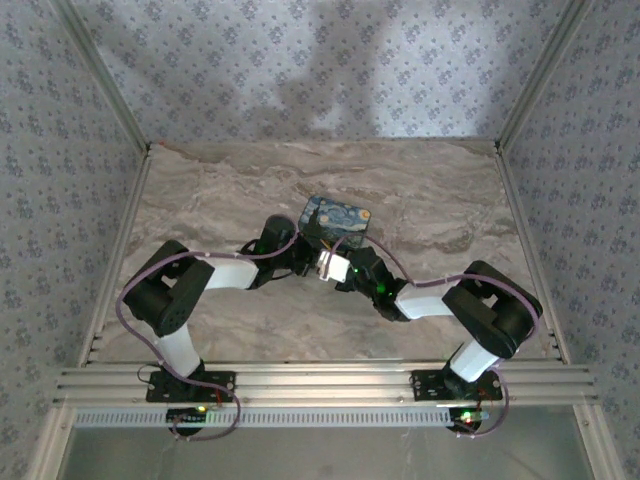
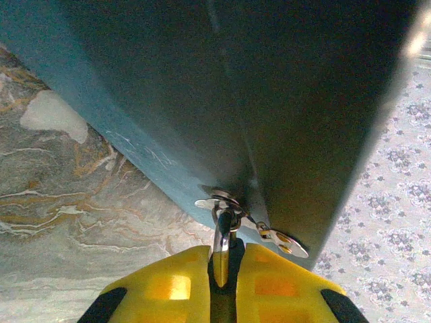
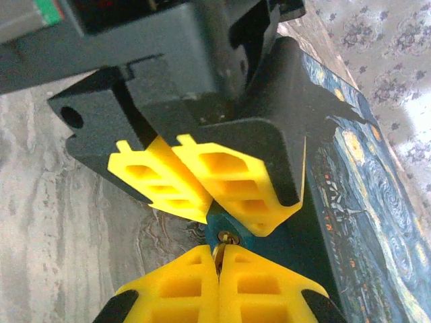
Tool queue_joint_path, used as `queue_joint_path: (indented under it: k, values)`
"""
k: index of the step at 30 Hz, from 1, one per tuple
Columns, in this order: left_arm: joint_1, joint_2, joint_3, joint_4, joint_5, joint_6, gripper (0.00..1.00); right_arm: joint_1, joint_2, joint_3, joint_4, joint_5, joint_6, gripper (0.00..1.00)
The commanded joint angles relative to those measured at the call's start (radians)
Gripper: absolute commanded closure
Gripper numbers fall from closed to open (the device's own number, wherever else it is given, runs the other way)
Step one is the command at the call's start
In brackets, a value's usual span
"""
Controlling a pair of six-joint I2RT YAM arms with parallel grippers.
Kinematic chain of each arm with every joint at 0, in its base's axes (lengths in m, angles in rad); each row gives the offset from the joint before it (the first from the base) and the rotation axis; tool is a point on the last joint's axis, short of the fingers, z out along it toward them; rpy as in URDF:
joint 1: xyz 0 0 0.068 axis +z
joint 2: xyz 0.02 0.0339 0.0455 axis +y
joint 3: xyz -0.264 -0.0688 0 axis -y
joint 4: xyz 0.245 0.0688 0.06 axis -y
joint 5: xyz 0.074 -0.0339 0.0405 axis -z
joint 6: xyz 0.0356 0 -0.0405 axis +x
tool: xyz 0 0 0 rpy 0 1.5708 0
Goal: Unlock a padlock with a key
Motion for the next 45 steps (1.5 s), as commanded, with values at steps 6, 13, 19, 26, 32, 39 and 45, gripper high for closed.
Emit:
queue_joint_path:
  k: [6,13,19,26,32,39,45]
  values:
    - [-0.016,-0.043,0.006,0.027,0.027,-0.009,1.0,0.008,-0.038,0.044,0.003,0.058,0.245,1.0]
    - [-0.018,-0.04,0.007,0.026,0.021,-0.009,1.0,0.008,-0.042,0.032,0.017,0.048,0.429,1.0]
    - [-0.019,-0.039,0.01,0.024,0.02,-0.008,1.0,0.01,-0.042,0.015,0.044,0.009,0.575,1.0]
    - [-0.021,-0.039,0.01,0.021,0.018,-0.004,1.0,0.009,-0.039,0.016,0.032,0.016,0.57,1.0]
    - [-0.021,-0.045,0.007,0.008,0.011,0.006,0.95,0.009,-0.034,0.017,0.025,0.017,0.571,1.0]
    - [-0.012,-0.08,0.005,-0.048,-0.012,0.046,0.78,0.009,-0.023,0.018,0.018,0.017,0.575,1.0]
    - [0.001,-0.112,-0.001,-0.096,-0.025,0.072,0.62,0.008,-0.021,0.016,0.015,0.001,0.6,1.0]
